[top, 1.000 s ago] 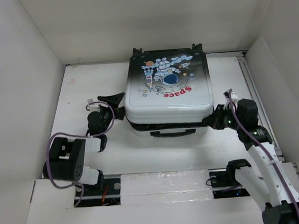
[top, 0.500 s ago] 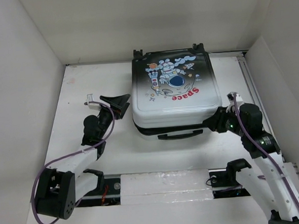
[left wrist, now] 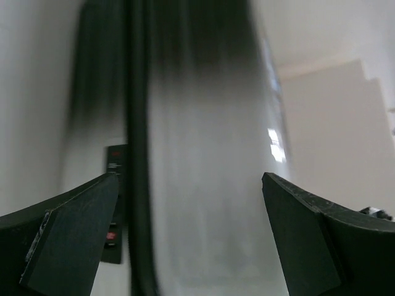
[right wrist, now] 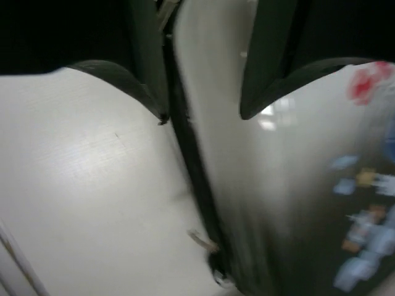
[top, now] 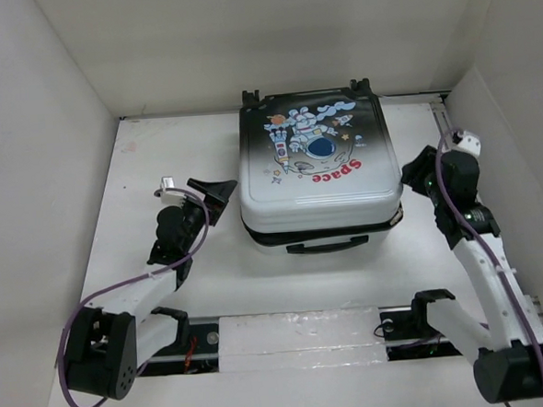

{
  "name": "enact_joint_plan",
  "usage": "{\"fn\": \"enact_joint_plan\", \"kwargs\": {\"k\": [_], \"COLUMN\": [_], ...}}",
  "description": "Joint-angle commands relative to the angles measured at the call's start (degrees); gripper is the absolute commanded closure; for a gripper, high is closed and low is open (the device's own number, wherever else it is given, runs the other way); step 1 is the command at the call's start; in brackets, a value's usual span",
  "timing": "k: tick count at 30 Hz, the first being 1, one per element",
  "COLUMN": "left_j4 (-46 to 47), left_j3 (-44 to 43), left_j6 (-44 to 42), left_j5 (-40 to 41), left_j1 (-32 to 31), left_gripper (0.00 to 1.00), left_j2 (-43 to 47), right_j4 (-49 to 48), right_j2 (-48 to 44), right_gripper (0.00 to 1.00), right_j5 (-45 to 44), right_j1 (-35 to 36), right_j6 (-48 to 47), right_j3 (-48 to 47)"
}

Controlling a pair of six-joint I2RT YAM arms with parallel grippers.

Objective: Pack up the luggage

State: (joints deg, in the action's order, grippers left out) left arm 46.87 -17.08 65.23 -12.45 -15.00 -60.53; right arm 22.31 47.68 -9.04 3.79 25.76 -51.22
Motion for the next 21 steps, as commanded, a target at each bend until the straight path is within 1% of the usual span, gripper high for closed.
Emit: {"fn": "enact_joint_plan", "kwargs": {"k": [1,2,3,5,6,7,8,9,10,11,12,13,14,17,21], "left_j4": [-7.1,-7.1,-7.1,-6.5,-6.5,-5.5,-3.5,-2.1,-1.0,-0.1,3.4,5.8,7.2,7.7,7.7], "left_j3": [-2.3,-2.3,-1.6,-1.0,-0.5,0.1,0.1,0.9,0.9,1.4,2.0,2.7,2.7,2.7,2.7], "left_j6": [-5.6,-5.6,-5.6,-5.6,-5.6,-5.6,-4.7,-3.9,-3.4,-2.8,-2.0,-0.5,0.1,1.4,2.0], "left_j5": [5.2,4.6,4.6,4.6,3.9,3.2,2.7,2.7,2.7,1.8,0.8,-1.2,-1.8,-3.2,-3.7], "left_j1": [1.5,2.1,2.1,2.1,2.1,2.1,1.6,0.8,-0.1,-0.7,-0.7,-0.7,-0.7,-0.7,-0.7], "left_gripper": [0.00,0.00,0.00,0.00,0.00,0.00,0.00,0.00,0.00,0.00,0.00,0.00,0.00,0.00,0.00], "left_j2": [1.6,1.0,1.0,0.5,0.0,-0.5,-2.0,-2.8,-3.7,-5.5,-6.5,-7.5,-8.1,-8.0,-2.4], "right_j4": [-5.5,-8.3,-8.9,-10.5,-13.7,-15.1,-17.0,-21.8,-23.9,-25.2,-26.2,-26.8,-26.8,-28.1,-28.1], "right_j2": [1.4,2.1,2.7,5.1,6.3,7.8,11.9,14.4,17.2,20.1,24.8,26.5,27.6,29.2,30.4], "right_gripper": [0.48,0.51,0.53,0.59,0.61,0.64,0.69,0.71,0.73,0.75,0.77,0.77,0.78,0.78,0.78], "right_j5": [0.4,1.6,6.2,11.2,13.2,18.4,23.0,27.8,35.3,37.9,39.3,39.9,39.9,39.9,40.5], "right_j1": [-5.1,-6.5,-9.7,-12.0,-12.6,-12.6,-12.6,-12.6,-10.1,-8.3,-6.2,-1.9,-0.1,4.5,6.5], "right_j6": [3.1,3.9,3.9,5.3,5.3,5.3,5.3,5.3,6.1,6.1,6.1,5.4,5.4,5.4,5.4], "right_j3": [8.3,9.8,11.0,13.3,14.3,15.6,16.2,16.9,16.9,16.9,16.1,15.3,13.8,12.0,9.7]}}
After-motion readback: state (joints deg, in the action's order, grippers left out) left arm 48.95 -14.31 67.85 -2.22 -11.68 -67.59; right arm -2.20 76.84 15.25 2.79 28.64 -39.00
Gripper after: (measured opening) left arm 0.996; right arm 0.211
